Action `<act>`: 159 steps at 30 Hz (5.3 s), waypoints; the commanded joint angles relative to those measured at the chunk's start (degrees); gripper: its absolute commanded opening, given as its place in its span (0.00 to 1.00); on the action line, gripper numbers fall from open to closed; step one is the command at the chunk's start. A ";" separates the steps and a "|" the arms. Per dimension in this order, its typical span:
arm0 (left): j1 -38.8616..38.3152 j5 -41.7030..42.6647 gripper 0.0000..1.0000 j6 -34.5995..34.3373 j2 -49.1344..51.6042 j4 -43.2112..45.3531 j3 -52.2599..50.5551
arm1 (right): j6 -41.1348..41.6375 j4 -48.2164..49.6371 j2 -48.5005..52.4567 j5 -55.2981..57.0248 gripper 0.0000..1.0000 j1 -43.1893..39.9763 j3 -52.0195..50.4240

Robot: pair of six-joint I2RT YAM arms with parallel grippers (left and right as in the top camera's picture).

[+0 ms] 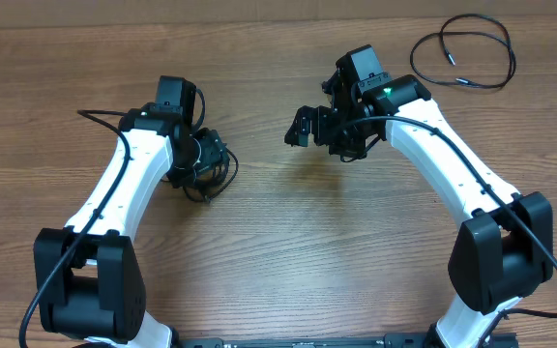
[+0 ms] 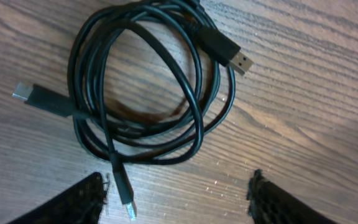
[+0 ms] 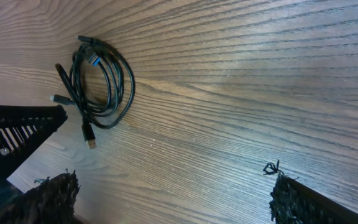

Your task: Untangle cables

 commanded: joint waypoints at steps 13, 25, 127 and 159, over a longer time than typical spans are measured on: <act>-2.78 -6.12 0.71 -0.22 0.33 10.97 -4.50 | 0.07 0.24 -1.09 1.95 1.00 0.02 -0.37; -3.06 -8.57 0.63 -0.07 3.48 13.90 -4.59 | 0.07 -0.11 -1.09 2.12 1.00 0.02 -0.37; -10.71 -17.97 0.04 -7.74 -1.38 -26.08 29.64 | 13.60 -4.87 -1.09 27.08 1.00 2.38 -0.37; -5.05 -11.19 0.04 -2.40 -0.87 -30.53 29.64 | 13.38 -4.46 -1.09 26.25 1.00 2.36 -0.37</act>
